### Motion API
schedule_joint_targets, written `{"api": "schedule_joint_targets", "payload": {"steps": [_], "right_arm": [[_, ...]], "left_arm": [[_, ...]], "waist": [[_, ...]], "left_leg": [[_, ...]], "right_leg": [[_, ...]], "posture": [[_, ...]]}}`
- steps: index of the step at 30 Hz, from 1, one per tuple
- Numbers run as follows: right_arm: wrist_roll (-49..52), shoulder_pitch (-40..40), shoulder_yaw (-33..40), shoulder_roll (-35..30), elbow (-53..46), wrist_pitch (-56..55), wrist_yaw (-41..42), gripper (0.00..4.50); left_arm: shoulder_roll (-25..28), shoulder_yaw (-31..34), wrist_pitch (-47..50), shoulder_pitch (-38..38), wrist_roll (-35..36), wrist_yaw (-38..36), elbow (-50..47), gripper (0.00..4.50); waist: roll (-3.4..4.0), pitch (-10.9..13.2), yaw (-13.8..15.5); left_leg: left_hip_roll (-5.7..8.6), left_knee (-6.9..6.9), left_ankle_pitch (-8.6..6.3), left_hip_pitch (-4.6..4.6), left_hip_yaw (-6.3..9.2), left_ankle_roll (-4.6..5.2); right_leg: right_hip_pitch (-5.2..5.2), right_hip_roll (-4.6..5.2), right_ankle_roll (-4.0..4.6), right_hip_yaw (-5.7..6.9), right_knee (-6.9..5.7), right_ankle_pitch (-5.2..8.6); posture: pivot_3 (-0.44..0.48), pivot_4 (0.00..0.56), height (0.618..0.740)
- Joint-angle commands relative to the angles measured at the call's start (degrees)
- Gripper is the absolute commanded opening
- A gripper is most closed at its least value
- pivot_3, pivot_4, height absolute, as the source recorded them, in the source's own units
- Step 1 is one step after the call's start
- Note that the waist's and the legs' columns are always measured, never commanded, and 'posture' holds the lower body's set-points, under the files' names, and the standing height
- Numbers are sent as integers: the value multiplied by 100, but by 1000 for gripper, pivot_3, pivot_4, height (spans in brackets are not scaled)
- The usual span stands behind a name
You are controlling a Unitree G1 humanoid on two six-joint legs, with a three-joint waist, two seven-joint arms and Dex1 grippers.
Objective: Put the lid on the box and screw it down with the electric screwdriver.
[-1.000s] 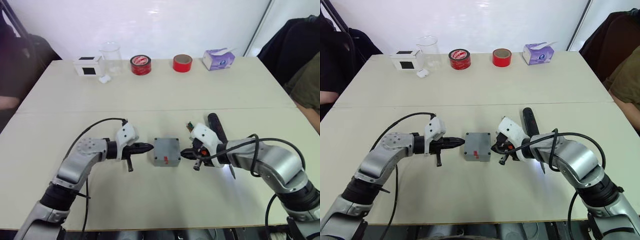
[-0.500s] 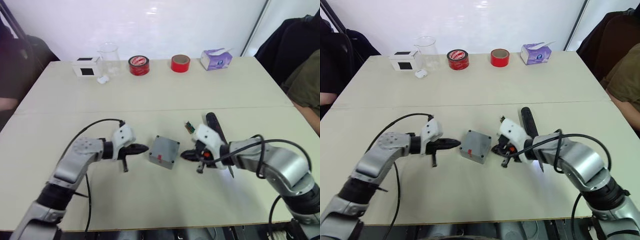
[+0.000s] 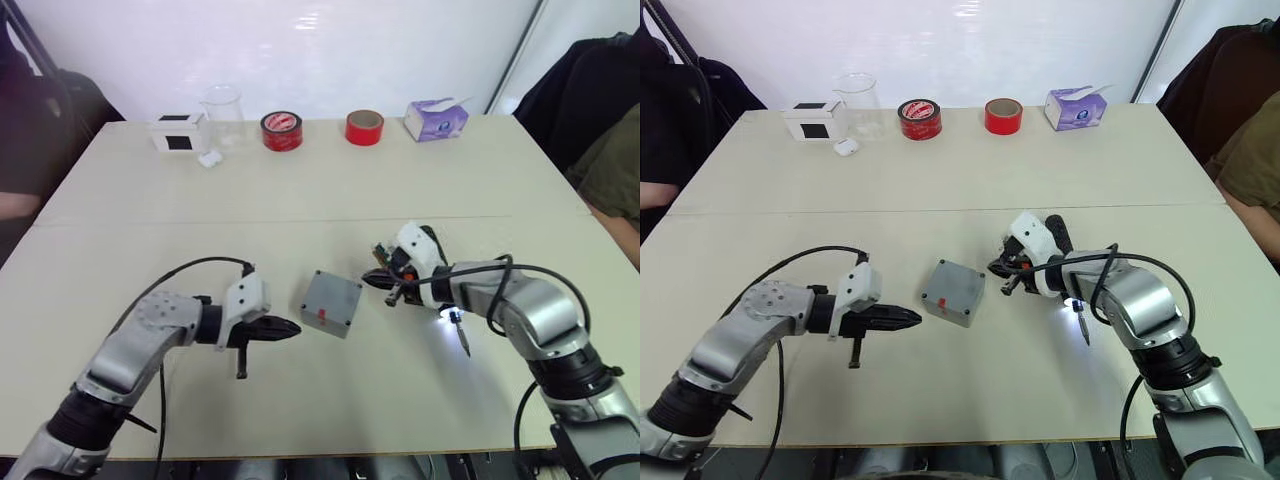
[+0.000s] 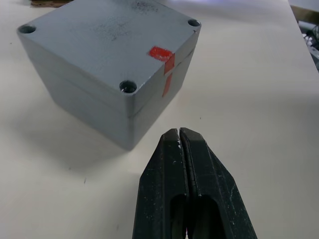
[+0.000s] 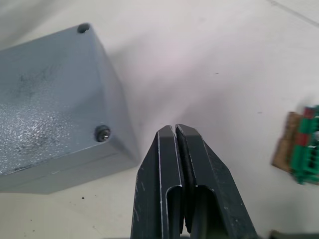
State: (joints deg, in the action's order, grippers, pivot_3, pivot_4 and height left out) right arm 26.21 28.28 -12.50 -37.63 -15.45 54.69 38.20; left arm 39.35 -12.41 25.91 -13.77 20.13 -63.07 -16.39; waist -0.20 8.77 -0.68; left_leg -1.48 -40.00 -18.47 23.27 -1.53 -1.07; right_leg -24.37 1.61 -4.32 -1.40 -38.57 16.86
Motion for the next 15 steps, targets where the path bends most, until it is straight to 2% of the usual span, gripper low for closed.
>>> {"api": "schedule_joint_targets", "payload": {"steps": [1, 15], "right_arm": [[5, -35, 51, -21, -208, -49, 136, 43], [296, -367, 171, -72, -833, 232, 481, 43]], "left_arm": [[-49, 18, -74, -140, -78, 113, -39, 0], [-203, 112, -20, -432, -190, 341, 172, 0]], "waist": [[0, 0, -3], [0, 0, -5]], "left_leg": [[0, 0, 0, 0, 0, 0], [-1, -1, 0, -2, 1, 0]], "right_leg": [[0, 0, 0, 0, 0, 0], [0, -1, 0, 0, -4, 0]], "posture": [[0, 150, 740], [0, 150, 740]]}}
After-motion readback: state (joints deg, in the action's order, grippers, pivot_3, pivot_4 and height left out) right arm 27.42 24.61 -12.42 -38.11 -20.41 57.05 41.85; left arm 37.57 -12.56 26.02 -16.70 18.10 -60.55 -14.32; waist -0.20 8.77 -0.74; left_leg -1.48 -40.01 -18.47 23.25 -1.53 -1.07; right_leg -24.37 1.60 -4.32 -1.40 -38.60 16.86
